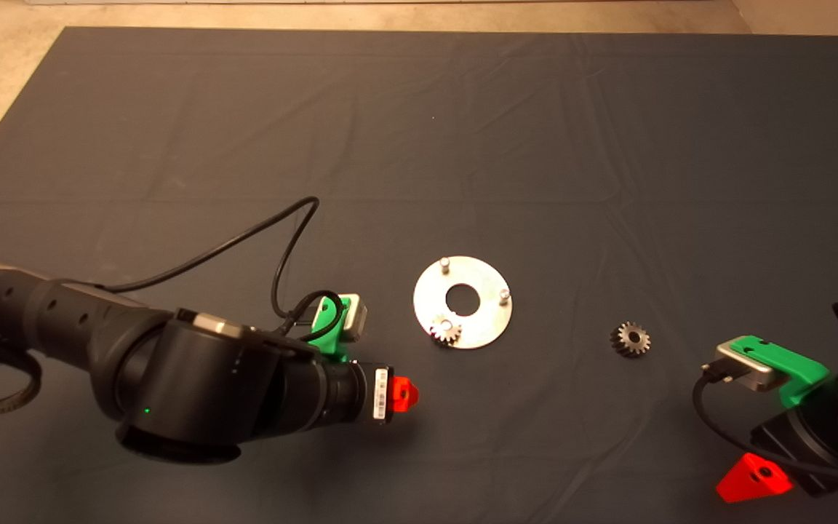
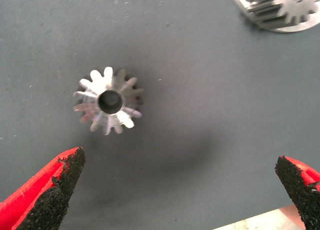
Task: Install three planetary gears onto the carrier pins
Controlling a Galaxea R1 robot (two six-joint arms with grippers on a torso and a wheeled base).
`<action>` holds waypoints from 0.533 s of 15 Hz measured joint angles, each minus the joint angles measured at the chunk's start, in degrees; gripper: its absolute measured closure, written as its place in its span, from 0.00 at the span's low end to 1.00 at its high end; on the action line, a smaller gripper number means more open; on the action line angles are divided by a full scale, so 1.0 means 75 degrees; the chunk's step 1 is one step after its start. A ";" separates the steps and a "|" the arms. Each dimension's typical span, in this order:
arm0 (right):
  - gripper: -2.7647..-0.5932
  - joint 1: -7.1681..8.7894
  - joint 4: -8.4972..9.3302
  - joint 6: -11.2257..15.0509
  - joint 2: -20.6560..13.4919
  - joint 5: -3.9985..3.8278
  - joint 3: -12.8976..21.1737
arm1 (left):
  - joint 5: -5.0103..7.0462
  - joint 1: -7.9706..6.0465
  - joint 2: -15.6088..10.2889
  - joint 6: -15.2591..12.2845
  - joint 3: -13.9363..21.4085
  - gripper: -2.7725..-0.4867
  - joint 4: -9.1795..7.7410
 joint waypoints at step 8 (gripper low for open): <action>0.01 0.0000 0.0000 0.0000 -0.0003 0.0009 0.0000 | 0.0005 0.0107 -0.0421 0.0595 -0.0033 0.01 0.0250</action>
